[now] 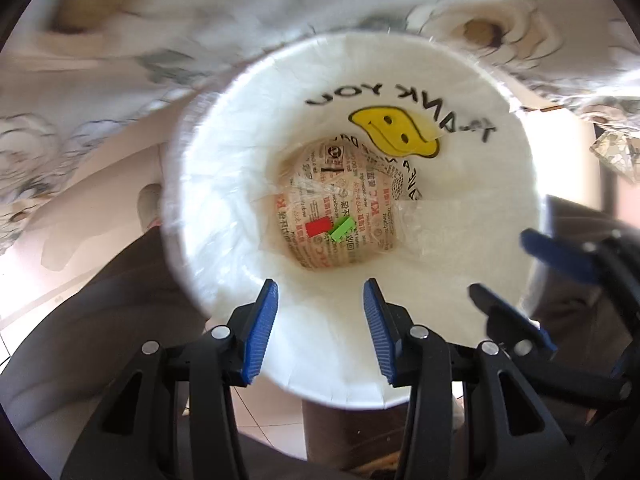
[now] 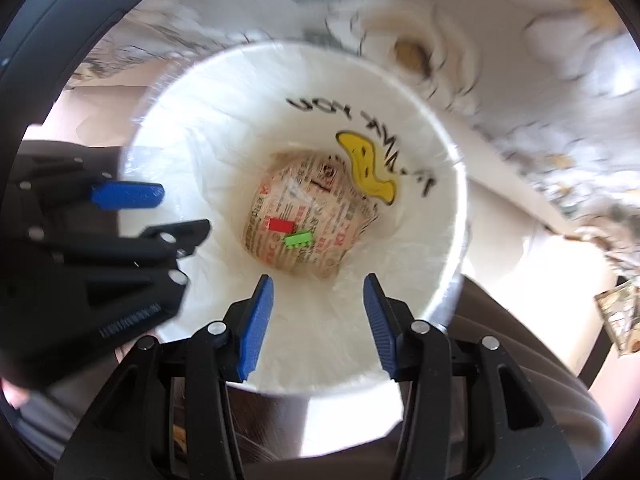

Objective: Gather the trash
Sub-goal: 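Move both open tools back toward the items on the bed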

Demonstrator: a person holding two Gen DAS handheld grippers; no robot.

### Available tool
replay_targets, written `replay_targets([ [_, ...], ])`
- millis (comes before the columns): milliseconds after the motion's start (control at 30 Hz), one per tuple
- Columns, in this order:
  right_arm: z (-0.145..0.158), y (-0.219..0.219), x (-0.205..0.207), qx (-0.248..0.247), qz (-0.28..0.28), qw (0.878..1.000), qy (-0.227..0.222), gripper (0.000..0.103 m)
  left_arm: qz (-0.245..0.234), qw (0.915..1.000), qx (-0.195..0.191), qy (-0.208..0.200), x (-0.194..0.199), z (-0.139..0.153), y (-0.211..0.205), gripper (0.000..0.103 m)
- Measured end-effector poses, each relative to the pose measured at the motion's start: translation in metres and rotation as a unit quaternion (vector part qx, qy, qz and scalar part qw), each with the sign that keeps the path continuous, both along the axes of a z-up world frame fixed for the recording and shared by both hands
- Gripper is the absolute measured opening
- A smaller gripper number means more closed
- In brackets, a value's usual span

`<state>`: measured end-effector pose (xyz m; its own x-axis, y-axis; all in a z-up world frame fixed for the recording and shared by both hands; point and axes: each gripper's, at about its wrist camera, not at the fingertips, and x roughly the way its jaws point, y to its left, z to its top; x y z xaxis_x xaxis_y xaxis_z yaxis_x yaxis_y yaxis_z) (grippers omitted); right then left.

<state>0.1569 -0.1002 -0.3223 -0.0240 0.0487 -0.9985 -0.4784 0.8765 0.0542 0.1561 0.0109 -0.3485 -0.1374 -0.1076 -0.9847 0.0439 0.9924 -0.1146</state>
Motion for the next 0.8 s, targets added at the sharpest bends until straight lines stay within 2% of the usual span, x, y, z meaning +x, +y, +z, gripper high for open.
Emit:
replay_targets([
  [167, 0.045, -0.012, -0.009, 0.023, 0.003, 0.999, -0.023, 0.048, -0.016, 0.9981, 0.011, -0.059, -0.011, 0.053, 0.005, 0.047],
  [500, 0.126, -0.031, -0.025, 0.048, 0.010, 0.996, -0.078, 0.048, -0.044, 0.9886, -0.018, -0.143, -0.024, 0.149, -0.001, 0.050],
  [633, 0.160, -0.039, -0.026, 0.060, 0.012, 0.993, -0.103, 0.048, -0.040, 0.9849, -0.030, -0.166, -0.026, 0.181, -0.002, 0.051],
  [700, 0.180, -0.044, -0.026, 0.064, 0.014, 0.991, -0.118, 0.048, -0.035, 0.9830, -0.033, -0.177, -0.025, 0.198, 0.000, 0.055],
  [800, 0.205, -0.048, -0.022, 0.073, 0.010, 0.988, -0.137, 0.048, -0.018, 0.9799, -0.044, -0.194, -0.022, 0.224, 0.005, 0.056],
])
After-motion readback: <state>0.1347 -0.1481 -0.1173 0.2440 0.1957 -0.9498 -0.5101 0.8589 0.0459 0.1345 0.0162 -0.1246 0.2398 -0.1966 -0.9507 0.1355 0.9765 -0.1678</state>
